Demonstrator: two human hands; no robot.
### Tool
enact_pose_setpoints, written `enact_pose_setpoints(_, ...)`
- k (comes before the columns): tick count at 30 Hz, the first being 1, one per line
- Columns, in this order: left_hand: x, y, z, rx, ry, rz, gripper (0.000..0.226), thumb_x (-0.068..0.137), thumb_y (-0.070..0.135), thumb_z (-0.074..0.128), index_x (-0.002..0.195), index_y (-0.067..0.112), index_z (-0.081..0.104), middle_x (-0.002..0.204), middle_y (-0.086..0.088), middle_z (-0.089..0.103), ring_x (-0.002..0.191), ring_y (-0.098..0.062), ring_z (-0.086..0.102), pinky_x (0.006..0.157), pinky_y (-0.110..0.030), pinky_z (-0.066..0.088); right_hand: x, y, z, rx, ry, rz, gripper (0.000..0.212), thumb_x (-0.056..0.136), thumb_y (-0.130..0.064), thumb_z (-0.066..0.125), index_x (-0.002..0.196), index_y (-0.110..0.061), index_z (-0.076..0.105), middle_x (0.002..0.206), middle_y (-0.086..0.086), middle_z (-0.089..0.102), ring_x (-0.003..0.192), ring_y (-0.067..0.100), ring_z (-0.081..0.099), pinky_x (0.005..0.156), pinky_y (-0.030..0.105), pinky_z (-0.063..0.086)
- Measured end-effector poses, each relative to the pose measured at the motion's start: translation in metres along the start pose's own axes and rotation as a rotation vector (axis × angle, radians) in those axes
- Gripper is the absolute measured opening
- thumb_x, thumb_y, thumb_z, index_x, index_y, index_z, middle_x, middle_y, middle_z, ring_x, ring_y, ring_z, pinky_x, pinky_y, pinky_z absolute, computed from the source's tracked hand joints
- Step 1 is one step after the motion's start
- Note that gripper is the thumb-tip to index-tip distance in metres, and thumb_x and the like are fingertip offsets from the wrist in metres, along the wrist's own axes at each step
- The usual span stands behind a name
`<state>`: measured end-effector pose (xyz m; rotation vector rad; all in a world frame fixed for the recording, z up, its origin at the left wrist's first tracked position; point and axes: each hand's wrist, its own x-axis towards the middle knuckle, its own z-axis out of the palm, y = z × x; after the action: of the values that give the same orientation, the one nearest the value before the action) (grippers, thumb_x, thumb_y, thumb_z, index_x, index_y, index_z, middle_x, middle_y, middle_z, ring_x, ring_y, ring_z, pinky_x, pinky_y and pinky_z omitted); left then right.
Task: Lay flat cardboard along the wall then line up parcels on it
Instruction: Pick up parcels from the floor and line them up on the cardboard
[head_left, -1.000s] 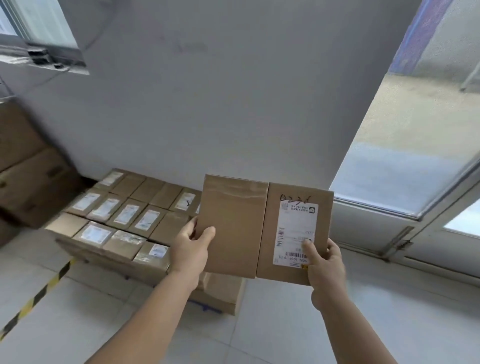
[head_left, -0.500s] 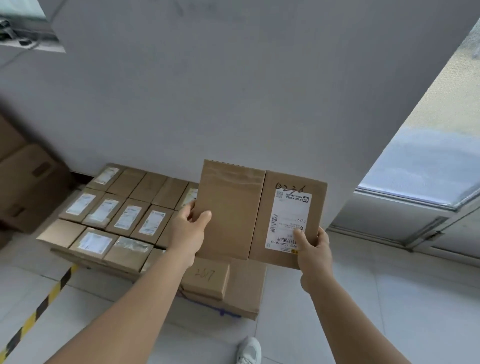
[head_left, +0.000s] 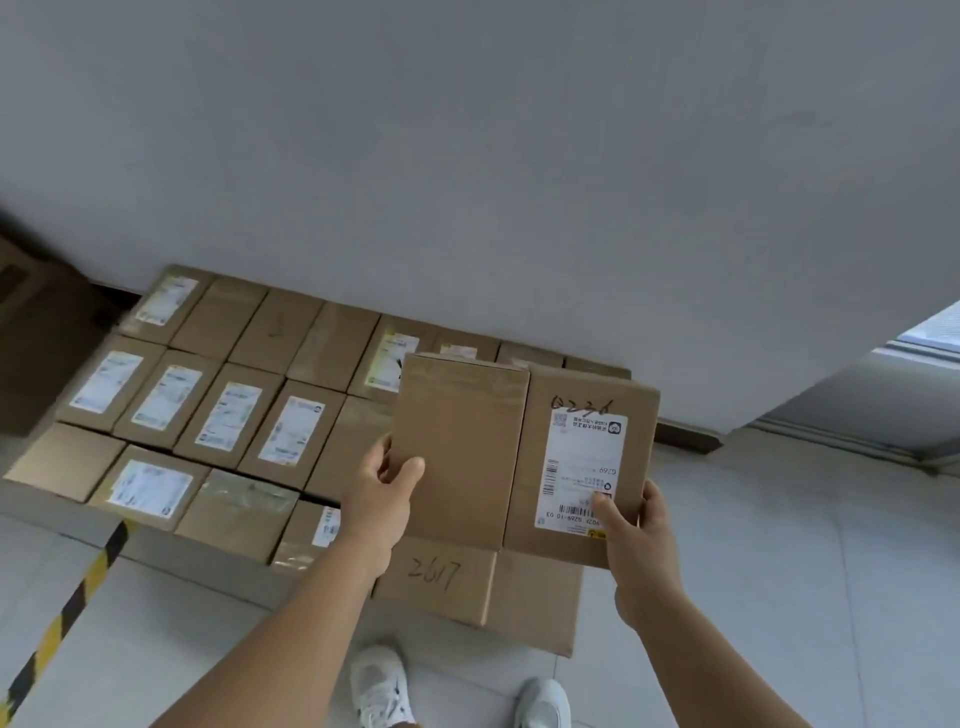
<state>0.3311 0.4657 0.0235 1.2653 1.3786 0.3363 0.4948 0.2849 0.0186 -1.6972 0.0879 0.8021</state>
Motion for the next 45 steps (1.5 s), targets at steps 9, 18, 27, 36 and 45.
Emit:
enact_pose_setpoints(9,0.11,-0.085,0.017,0.102,-0.058,-0.144,0.057,0.095,0.027,0.055,0.147,0.027,0.031,0.123,0.013,0.049,0.107,-0.007,0.045,0.088,-0.027,0.036,0.072,0.094,0.057,-0.028,0.104,0.149,0.034,0.091,-0.009,0.061,0.115,-0.029,0.05,0.098,-0.009,0.065,0.086,0.01,0.064,0.066,0.023,0.048)
enact_pose_setpoints(18,0.148,-0.146,0.015,0.232,-0.103,-0.21,0.055,0.093,0.033,0.055,0.144,0.033,0.037,0.134,0.006,0.054,0.116,-0.016,0.052,0.097,-0.033,0.043,0.096,0.15,0.07,-0.15,0.115,0.229,0.027,0.091,-0.012,0.062,0.11,-0.029,0.053,0.096,-0.007,0.066,0.083,0.01,0.063,0.065,0.024,0.047)
enact_pose_setpoints(27,0.161,-0.153,0.025,0.352,-0.105,-0.223,0.056,0.097,0.026,0.05,0.148,0.029,0.029,0.141,0.001,0.047,0.122,-0.021,0.048,0.092,-0.028,0.037,0.12,0.168,0.07,-0.257,0.061,0.314,0.029,0.094,-0.012,0.057,0.117,-0.027,0.048,0.096,-0.011,0.06,0.083,0.007,0.058,0.067,0.027,0.045)
enact_pose_setpoints(36,0.18,-0.15,0.037,0.572,-0.189,-0.016,0.074,0.094,0.012,0.055,0.152,0.031,0.014,0.157,0.005,0.02,0.126,-0.012,0.041,0.092,-0.022,0.035,0.148,0.188,0.081,-0.312,0.07,0.397,0.033,0.093,-0.01,0.052,0.121,-0.027,0.047,0.11,-0.005,0.056,0.09,0.012,0.056,0.074,0.029,0.046)
enact_pose_setpoints(45,0.181,-0.169,0.037,1.322,-0.608,0.333,0.107,0.08,0.03,0.074,0.149,0.042,-0.006,0.151,0.005,-0.037,0.14,-0.018,-0.033,0.116,-0.043,-0.001,0.153,0.197,0.094,-0.329,0.018,0.443,0.055,0.093,0.001,0.048,0.139,-0.026,0.033,0.112,-0.003,0.054,0.099,0.017,0.051,0.063,0.024,0.04)
